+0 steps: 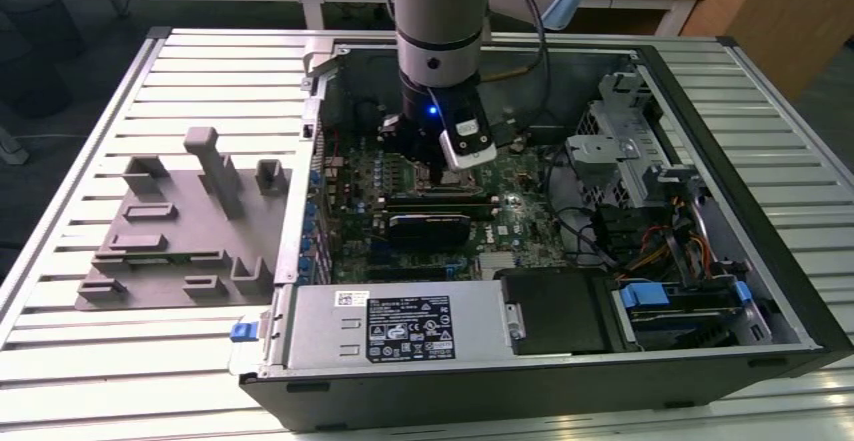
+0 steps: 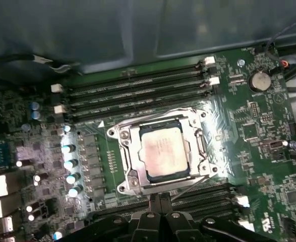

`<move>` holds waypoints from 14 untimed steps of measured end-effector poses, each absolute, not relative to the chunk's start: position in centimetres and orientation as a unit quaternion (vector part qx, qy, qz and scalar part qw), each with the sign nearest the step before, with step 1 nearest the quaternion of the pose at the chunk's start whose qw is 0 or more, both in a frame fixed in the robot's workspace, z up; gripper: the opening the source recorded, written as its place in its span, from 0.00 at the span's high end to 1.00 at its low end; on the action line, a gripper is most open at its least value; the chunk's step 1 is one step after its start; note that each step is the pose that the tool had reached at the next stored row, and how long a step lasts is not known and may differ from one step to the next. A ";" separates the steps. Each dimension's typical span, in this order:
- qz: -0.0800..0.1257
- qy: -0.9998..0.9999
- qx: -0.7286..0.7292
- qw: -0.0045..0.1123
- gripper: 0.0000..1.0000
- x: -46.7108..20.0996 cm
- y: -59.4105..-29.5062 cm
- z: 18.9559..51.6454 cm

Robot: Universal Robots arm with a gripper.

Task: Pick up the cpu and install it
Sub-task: 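Install the second cpu locking lever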

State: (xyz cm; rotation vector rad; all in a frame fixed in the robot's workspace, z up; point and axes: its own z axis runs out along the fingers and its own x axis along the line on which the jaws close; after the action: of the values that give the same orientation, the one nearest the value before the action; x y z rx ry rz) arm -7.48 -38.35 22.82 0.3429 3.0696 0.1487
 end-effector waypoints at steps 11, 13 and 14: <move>0.099 0.989 0.112 0.019 0.89 -8.0 -40.2 22.4; 0.104 0.988 0.112 0.018 0.89 -8.1 -40.7 22.4; 0.106 0.988 0.112 0.018 0.89 -8.1 -40.9 22.3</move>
State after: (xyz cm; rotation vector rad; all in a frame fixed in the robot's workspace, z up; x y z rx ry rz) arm -8.14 -40.91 22.32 0.3483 3.0681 0.3285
